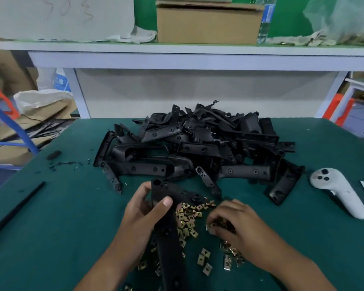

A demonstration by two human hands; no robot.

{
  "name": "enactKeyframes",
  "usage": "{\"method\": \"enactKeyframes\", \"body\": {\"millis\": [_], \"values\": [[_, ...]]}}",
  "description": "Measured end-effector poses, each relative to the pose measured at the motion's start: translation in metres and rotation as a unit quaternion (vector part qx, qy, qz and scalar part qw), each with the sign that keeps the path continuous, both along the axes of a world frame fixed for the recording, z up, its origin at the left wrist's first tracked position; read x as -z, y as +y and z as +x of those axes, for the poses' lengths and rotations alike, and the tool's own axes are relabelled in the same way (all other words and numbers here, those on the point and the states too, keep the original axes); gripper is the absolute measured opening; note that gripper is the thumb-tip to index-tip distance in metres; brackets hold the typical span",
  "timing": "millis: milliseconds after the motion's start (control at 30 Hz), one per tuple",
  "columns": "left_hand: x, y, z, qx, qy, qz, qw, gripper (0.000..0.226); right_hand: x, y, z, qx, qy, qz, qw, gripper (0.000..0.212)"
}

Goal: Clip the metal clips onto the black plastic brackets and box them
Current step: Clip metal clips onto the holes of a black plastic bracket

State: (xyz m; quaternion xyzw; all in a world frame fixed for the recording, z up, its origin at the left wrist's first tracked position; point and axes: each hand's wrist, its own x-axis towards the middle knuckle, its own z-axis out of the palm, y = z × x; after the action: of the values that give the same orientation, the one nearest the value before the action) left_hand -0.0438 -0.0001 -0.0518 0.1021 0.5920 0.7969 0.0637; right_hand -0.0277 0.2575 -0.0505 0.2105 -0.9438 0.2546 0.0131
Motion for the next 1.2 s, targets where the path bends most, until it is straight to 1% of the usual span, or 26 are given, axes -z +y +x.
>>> {"method": "enactKeyframes", "body": {"millis": [67,167,233,267,300,333,367,433,567,667,800,933,1000,1067,1200], "values": [[0.001,0.005,0.006,0.026,0.012,-0.02,0.999,0.044,-0.001,-0.001,0.0,0.027,0.01,-0.048,0.998,0.005],[-0.001,0.015,0.014,0.021,0.04,-0.065,0.997,0.035,-0.001,-0.001,0.002,0.061,0.016,-0.116,0.991,0.016],[-0.003,0.018,0.017,0.015,0.048,-0.078,0.996,0.032,-0.002,-0.002,0.002,0.076,0.011,-0.148,0.986,0.007],[-0.003,0.019,0.018,0.014,0.046,-0.079,0.996,0.032,-0.002,-0.002,0.002,0.084,0.003,-0.166,0.982,0.007],[-0.003,0.019,0.019,0.012,0.042,-0.081,0.996,0.032,-0.002,-0.002,0.002,0.089,-0.001,-0.181,0.979,0.014],[-0.003,0.019,0.019,0.011,0.038,-0.084,0.996,0.033,-0.002,-0.003,0.002,0.088,0.0,-0.191,0.978,0.021],[-0.003,0.019,0.02,0.011,0.036,-0.086,0.996,0.033,-0.003,-0.003,0.001,0.081,0.002,-0.194,0.978,0.024],[-0.004,0.019,0.02,0.009,0.043,-0.093,0.995,0.031,-0.004,-0.005,0.002,0.069,0.006,-0.195,0.978,0.019],[-0.003,0.018,0.02,0.009,0.055,-0.109,0.992,0.027,-0.001,-0.006,0.002,0.092,-0.003,-0.171,0.981,0.012],[-0.002,0.018,0.021,-0.001,0.071,-0.121,0.99,0.023,0.001,-0.007,0.003,0.11,0.002,-0.189,0.976,0.007],[0.001,0.02,0.022,0.003,0.096,-0.152,0.984,0.024,-0.004,-0.005,-0.001,0.137,-0.031,-0.295,0.945,0.007],[0.004,0.02,0.021,0.015,0.109,-0.175,0.978,0.025,-0.013,-0.003,0.0,0.13,-0.093,-0.416,0.895,0.012],[0.003,0.02,0.021,0.018,0.114,-0.178,0.977,0.025,-0.018,-0.004,0.002,0.114,-0.126,-0.458,0.873,0.015],[0.003,0.02,0.021,0.023,0.116,-0.172,0.978,0.027,-0.022,-0.006,0.004,0.094,-0.15,-0.48,0.859,0.018],[0.004,0.024,0.023,0.042,0.118,-0.159,0.979,0.036,-0.026,-0.013,0.008,0.062,-0.162,-0.482,0.859,0.017]]}}
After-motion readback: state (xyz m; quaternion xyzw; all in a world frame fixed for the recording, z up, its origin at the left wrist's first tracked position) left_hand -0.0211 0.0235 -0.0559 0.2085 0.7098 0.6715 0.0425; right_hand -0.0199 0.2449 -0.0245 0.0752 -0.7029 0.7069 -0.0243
